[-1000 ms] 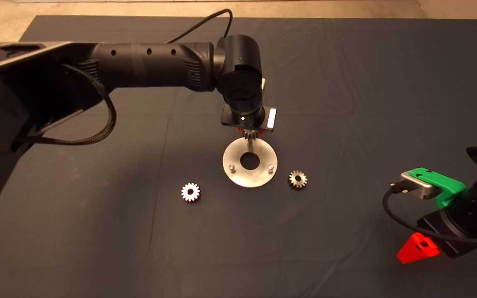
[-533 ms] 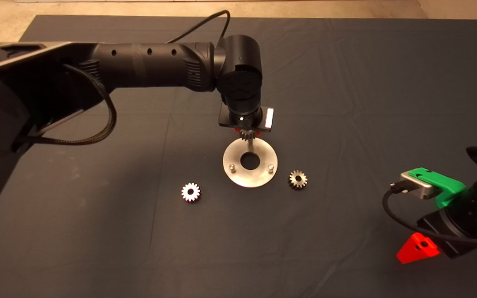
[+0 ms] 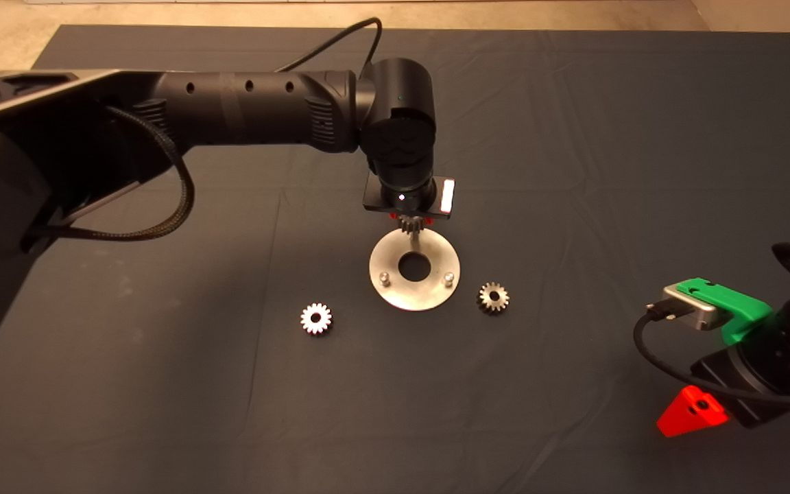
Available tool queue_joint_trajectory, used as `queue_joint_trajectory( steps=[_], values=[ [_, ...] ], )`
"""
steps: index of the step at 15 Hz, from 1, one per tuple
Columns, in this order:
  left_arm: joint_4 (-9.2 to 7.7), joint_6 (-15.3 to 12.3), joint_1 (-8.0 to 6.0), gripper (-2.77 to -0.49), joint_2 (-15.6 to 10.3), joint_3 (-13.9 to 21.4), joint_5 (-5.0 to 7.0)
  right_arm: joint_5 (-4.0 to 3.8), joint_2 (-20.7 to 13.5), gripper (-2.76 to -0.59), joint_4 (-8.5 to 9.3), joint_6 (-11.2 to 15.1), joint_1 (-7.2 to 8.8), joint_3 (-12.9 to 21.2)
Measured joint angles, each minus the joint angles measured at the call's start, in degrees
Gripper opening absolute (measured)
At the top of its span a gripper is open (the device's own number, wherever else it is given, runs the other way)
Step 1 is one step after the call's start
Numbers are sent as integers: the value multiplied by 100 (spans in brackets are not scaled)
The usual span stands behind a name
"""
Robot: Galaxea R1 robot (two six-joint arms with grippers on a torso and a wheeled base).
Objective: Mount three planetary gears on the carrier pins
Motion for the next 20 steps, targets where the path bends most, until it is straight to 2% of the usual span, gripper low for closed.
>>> queue_joint_trajectory(
  steps=[2,5,11,17,20],
  values=[
    [0,2,0,-236,13,-55,-2,-2,0,-63,-1,0,1,0],
    [10,2,117,-236,16,-162,-34,-4,0,-63,1,0,0,0],
    [44,2,122,-236,127,-217,-44,0,0,-63,1,0,1,0],
    [51,2,124,-236,127,-303,-96,0,0,-63,-2,0,0,0],
    [93,10,213,-236,124,-389,-100,-3,-37,-63,-2,0,0,0]
  ],
)
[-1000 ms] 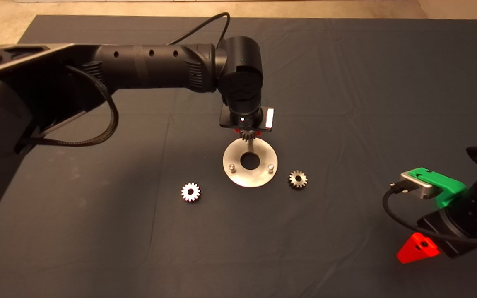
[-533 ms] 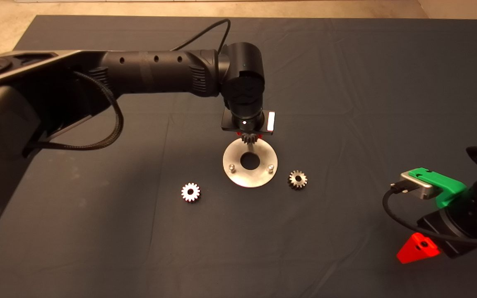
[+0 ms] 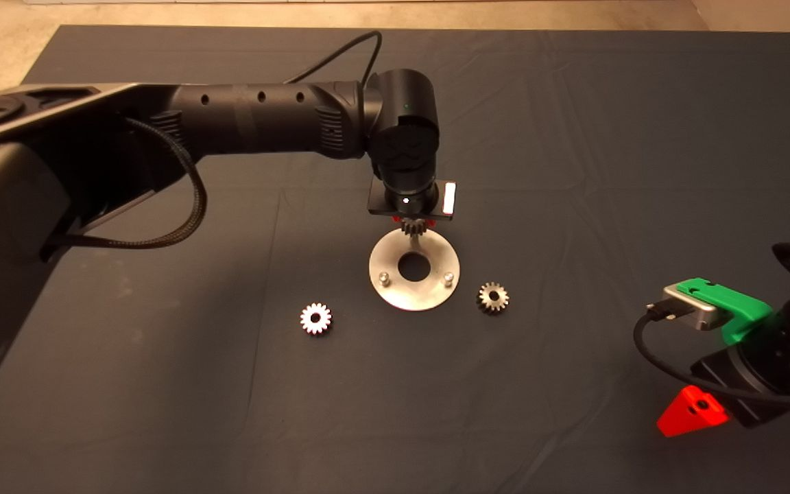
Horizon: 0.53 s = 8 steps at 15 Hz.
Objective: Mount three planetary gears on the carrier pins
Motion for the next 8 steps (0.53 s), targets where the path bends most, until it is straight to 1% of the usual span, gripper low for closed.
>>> queue_joint_trajectory(
  steps=[8],
  values=[
    [41,12,8,-237,18,2,-22,0,-62,-63,1,0,33,-4]
  ],
)
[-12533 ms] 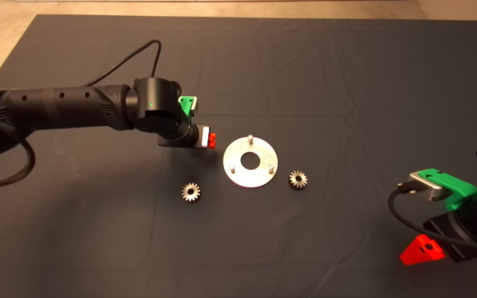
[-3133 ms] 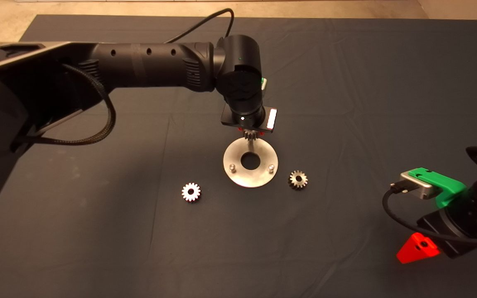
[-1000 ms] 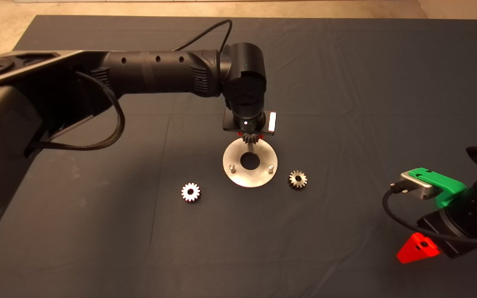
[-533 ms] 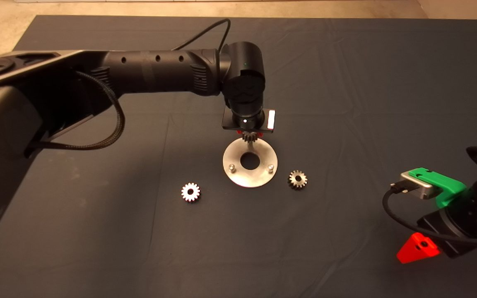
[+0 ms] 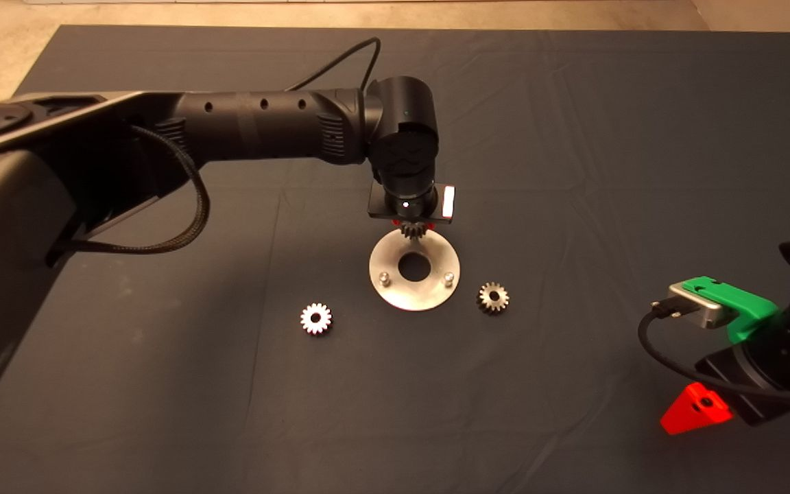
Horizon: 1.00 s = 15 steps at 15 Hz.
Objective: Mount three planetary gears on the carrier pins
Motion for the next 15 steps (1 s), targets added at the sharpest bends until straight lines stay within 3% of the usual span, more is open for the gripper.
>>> queue_joint_trajectory(
  steps=[8,15],
  values=[
    [102,256,0,-237,0,-90,-24,0,-12,-63,1,-2,-2,0],
    [112,232,2,-237,-2,-10,-21,2,-12,-63,-1,0,0,0]
  ],
)
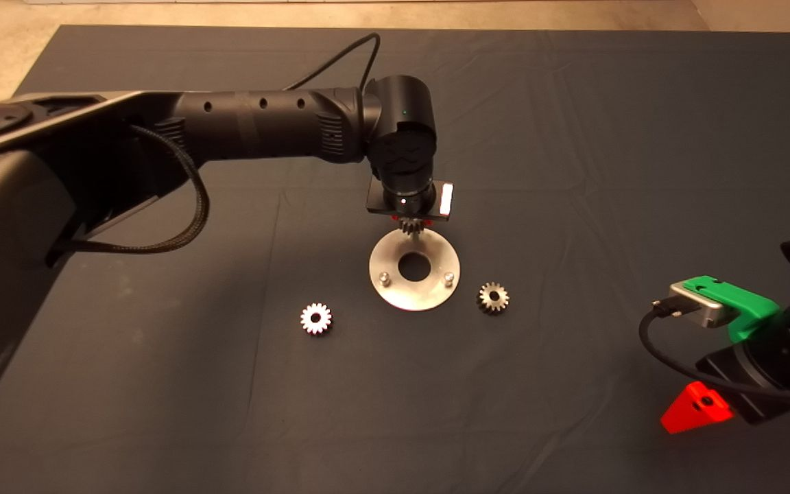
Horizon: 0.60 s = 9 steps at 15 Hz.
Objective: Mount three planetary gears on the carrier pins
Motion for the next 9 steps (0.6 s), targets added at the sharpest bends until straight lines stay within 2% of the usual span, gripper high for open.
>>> queue_joint_trajectory(
  steps=[9],
  values=[
    [4,29,0,-237,-66,66,16,0,15,-63,2,0,-1,-2]
  ],
)
